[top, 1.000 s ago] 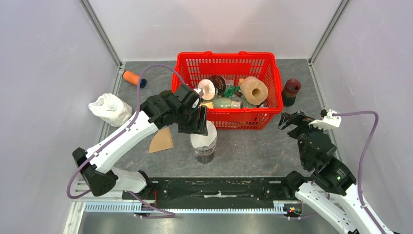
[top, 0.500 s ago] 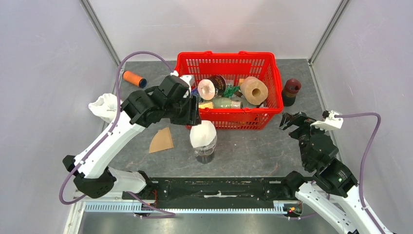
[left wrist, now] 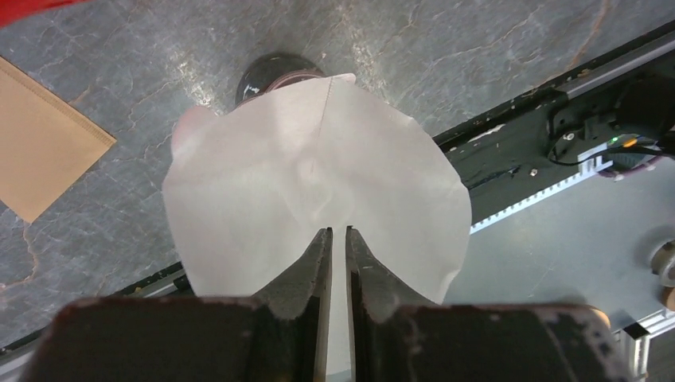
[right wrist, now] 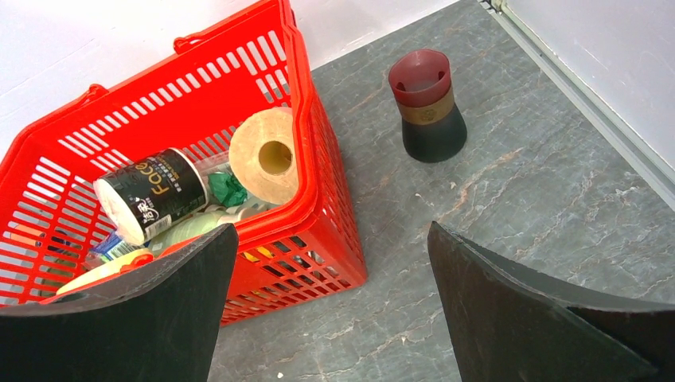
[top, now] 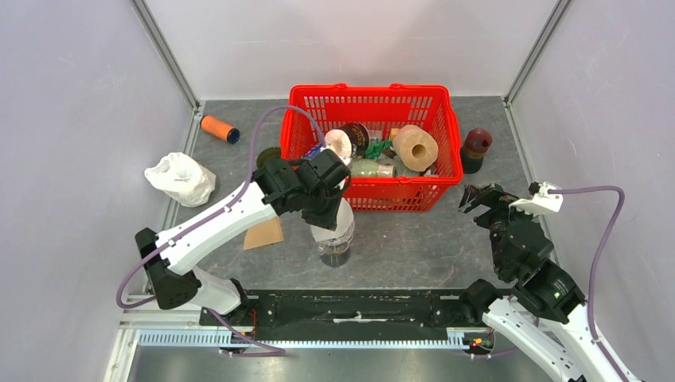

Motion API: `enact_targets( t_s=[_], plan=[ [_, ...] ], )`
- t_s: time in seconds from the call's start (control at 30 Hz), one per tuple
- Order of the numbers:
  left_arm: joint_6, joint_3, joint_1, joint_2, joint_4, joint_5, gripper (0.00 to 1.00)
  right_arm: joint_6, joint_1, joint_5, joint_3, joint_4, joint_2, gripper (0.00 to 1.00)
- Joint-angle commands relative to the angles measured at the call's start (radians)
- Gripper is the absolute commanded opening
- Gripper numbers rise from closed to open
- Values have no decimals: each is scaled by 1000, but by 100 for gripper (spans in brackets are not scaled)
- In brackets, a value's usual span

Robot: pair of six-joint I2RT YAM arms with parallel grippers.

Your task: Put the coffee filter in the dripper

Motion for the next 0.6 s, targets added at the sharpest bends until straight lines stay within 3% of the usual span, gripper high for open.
enact_targets(
  t_s=[0.0, 0.37, 0.57],
  plan=[
    [-27, -37, -25, -1, 59, -52, 16, -6, 0, 33, -12, 3, -8, 97],
    [-77, -126, -56, 0, 132, -161, 11, -3, -1, 34, -20, 2, -9, 97],
    [-64, -134, -58, 17, 137, -139, 10, -4, 0, 35, -20, -1, -13, 97]
  ],
)
